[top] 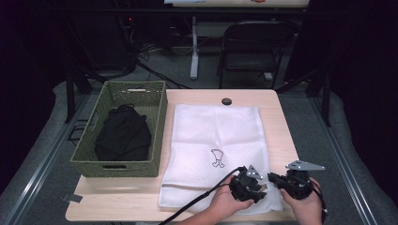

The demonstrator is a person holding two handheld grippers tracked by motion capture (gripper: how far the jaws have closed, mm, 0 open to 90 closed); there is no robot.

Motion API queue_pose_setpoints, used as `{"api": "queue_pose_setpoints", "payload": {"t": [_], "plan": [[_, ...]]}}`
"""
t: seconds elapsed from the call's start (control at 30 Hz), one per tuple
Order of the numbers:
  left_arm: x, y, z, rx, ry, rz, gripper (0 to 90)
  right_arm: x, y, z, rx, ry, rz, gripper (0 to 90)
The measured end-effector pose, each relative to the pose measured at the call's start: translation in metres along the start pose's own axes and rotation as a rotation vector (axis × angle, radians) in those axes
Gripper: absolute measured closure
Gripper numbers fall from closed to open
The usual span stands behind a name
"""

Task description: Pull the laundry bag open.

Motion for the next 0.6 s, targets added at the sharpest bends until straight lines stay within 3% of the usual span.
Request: {"api": "queue_pose_setpoints", "payload": {"t": [0.17, 0.27, 0.33, 0.37, 0.6], "plan": [[-0.0002, 0.0009, 0.0025, 0.008, 0.008, 0.001, 68.6, 0.0002, 0.0008, 0.0006, 0.0, 0.0, 0.0, 88.5], [-0.0002, 0.0008, 0.0007, -0.012, -0.002, -0.002, 69.6, -0.0001, 0.0007, 0.0004, 0.0, 0.0, 0.002, 88.5], [-0.0015, 0.0028, 0.001, 0.005, -0.009, 0.016, 69.9, -0.0003, 0.0004, -0.0003, -0.001, 0.003, 0.001, 88.5], [-0.0009, 0.0024, -0.0002, -0.012, -0.015, 0.005, 69.9, -0.0003, 0.0004, -0.0004, -0.001, 0.003, 0.001, 88.5], [-0.0025, 0.0044, -0.002, -0.002, -0.039, 0.024, 72.6, -0.0001, 0.0008, -0.0002, 0.001, 0.0, 0.003, 88.5]]}}
Point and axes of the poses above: each handheld gripper's, and its own axes: y roughly forward along the jaws, x roughly out of its underside, z roughly to its right, the point moved 10 cm from there along y, roughly forward along the jaws, and after that the axes turned 15 degrees about x, right-handed, at the moved point
